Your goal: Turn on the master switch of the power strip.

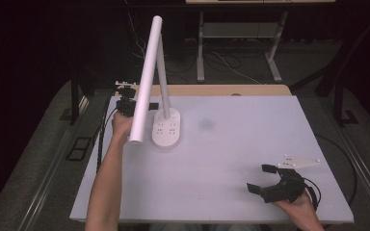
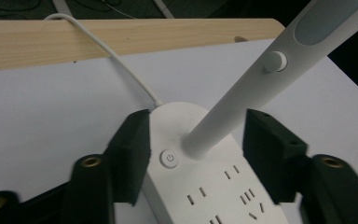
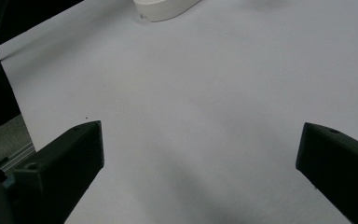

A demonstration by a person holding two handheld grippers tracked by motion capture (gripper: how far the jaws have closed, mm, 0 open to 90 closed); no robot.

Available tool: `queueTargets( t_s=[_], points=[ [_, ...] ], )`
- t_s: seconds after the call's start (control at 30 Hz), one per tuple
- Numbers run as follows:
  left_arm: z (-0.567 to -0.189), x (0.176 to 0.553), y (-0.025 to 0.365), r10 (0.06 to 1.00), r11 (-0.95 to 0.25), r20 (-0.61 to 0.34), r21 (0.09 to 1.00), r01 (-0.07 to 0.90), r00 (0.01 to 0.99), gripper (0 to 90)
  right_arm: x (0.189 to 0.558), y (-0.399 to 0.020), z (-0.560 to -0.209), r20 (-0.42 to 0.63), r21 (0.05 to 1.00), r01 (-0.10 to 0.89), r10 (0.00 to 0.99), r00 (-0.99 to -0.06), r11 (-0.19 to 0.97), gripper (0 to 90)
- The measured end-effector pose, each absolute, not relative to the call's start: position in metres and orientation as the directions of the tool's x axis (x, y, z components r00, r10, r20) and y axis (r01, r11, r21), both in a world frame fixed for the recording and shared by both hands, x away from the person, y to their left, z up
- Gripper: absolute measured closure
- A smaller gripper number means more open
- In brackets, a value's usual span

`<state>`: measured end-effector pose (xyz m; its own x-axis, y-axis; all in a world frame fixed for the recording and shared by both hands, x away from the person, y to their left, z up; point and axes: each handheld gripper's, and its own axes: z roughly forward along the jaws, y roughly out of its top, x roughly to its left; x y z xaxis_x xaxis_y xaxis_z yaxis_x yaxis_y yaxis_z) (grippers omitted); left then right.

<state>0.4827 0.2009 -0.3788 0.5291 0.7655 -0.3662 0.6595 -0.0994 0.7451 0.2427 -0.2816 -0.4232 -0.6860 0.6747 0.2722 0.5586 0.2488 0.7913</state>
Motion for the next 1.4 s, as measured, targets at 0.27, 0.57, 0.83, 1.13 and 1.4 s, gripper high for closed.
queueTargets(
  t_s=[0.27, 0.57, 0.83, 1.13, 1.4],
  points=[
    [-0.386, 0.485, 0.199, 0.767, -0.083, -0.382, 0.738, 0.67, 0.515, 60.2, 0.243, -0.281, -0.423, 0.271, 0.789, 0.559, 0.672, -0.69, 0.255, 0.2],
    [-0.392, 0.488, 0.194, 0.76, -0.076, -0.392, 0.74, 0.669, 0.519, 78.6, 0.243, -0.28, -0.423, 0.268, 0.789, 0.556, 0.669, -0.694, 0.26, 0.2],
    [-0.401, 0.491, 0.189, 0.77, -0.103, -0.375, 0.725, 0.681, 0.516, 89.3, 0.242, -0.28, -0.423, 0.266, 0.788, 0.555, 0.667, -0.697, 0.266, 0.2],
    [-0.409, 0.494, 0.184, 0.78, -0.112, -0.372, 0.708, 0.697, 0.503, 89.4, 0.243, -0.279, -0.424, 0.262, 0.788, 0.552, 0.662, -0.702, 0.273, 0.2],
    [-0.415, 0.495, 0.181, 0.79, -0.129, -0.361, 0.693, 0.71, 0.496, 89.4, 0.242, -0.278, -0.423, 0.265, 0.785, 0.555, 0.661, -0.702, 0.274, 0.2]
  ],
)
